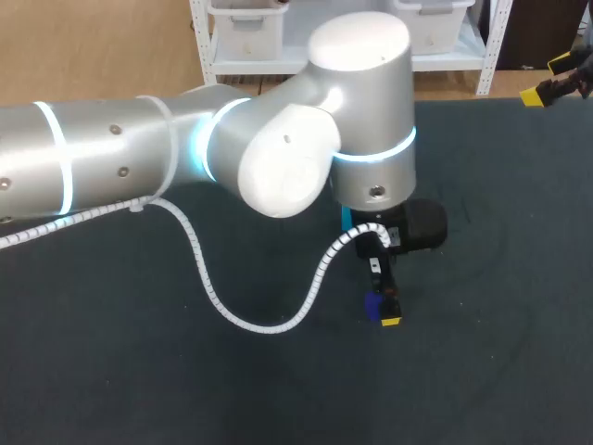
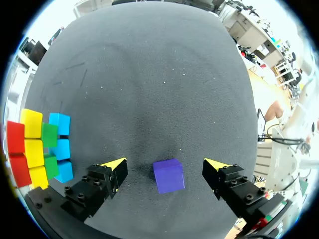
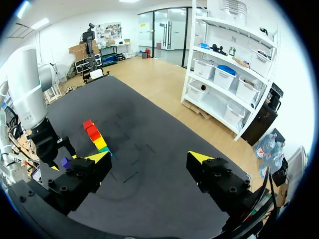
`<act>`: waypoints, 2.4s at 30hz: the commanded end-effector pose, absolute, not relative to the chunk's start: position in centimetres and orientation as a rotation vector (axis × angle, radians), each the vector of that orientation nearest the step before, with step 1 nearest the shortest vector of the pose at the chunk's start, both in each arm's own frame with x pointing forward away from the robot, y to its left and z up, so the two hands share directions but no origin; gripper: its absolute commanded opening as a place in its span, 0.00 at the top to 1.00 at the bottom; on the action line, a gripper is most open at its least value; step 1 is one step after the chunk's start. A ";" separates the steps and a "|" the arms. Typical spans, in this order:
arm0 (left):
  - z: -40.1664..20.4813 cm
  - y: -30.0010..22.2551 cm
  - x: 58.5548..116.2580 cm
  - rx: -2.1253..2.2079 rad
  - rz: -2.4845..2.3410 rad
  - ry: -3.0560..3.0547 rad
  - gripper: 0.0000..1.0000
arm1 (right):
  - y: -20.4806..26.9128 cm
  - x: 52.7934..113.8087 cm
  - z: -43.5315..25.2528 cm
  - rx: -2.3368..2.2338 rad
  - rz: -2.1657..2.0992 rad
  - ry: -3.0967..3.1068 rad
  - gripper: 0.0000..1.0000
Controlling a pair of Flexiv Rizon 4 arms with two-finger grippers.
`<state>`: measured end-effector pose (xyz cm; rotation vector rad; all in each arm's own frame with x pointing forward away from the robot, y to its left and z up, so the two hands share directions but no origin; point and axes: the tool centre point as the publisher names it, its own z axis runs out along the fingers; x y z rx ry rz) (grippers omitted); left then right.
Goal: Place the blue cubes, place green cubes on the blue cubes, place the yellow cubes on the green cubes, then place the red cubes on the yellow cubes, and place purple cube on the red cubes.
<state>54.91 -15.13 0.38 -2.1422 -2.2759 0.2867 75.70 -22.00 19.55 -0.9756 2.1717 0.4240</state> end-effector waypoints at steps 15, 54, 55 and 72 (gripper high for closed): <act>0.5 -14.1 53.9 -2.033 0.162 -2.359 0.00 | -22.0 75.9 19.5 -0.978 0.430 2.169 0.00; 14.9 -10.6 54.7 -2.471 -0.125 -2.105 1.00 | -22.0 75.9 19.5 -0.978 0.430 2.169 0.00; 15.3 -10.6 54.9 -2.466 -0.144 -2.109 1.00 | -22.0 75.9 19.5 -0.978 0.430 2.169 0.00; 17.5 -12.3 64.3 -2.440 -0.179 -2.061 1.00 | -22.0 75.9 19.5 -0.978 0.430 2.169 0.00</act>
